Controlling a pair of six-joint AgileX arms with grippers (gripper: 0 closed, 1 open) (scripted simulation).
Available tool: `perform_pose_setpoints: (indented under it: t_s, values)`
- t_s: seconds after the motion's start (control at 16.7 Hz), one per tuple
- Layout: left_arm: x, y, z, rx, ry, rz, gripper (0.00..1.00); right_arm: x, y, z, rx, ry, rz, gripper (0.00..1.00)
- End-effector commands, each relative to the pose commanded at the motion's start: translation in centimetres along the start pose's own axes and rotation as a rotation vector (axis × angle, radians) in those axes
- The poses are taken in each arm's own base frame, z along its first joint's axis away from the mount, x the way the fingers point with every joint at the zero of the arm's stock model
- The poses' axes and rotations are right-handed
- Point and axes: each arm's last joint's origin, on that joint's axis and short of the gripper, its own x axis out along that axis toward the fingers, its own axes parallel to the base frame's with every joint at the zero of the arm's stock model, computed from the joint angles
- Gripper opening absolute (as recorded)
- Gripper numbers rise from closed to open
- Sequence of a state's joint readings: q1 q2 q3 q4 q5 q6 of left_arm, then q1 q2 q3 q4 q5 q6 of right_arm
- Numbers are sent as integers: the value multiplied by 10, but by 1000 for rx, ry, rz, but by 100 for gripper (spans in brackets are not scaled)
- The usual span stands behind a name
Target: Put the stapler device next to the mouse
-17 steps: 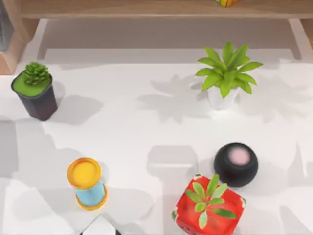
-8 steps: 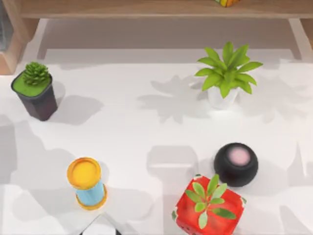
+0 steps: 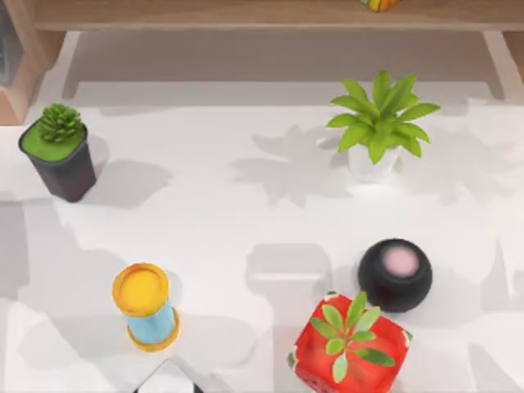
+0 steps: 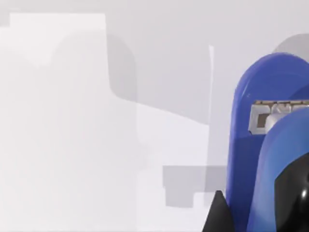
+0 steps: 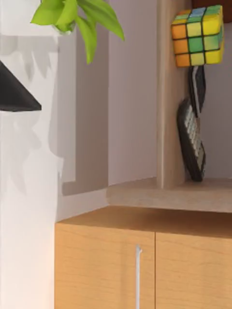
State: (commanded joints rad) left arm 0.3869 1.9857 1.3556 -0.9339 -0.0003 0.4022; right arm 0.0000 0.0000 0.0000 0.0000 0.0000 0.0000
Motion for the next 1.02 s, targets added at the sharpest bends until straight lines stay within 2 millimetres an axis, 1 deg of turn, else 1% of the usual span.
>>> perform_pose_setpoints:
  t_s: [0.18, 0.48, 1.02]
  values:
    - [13, -2, 1, 6, -1, -15, 0, 0, 0, 0, 0, 0, 0, 100]
    - [15, -2, 1, 7, 3, -18, 0, 0, 0, 0, 0, 0, 0, 100]
    - [15, -2, 1, 7, 3, -18, 68, 0, 0, 0, 0, 0, 0, 100]
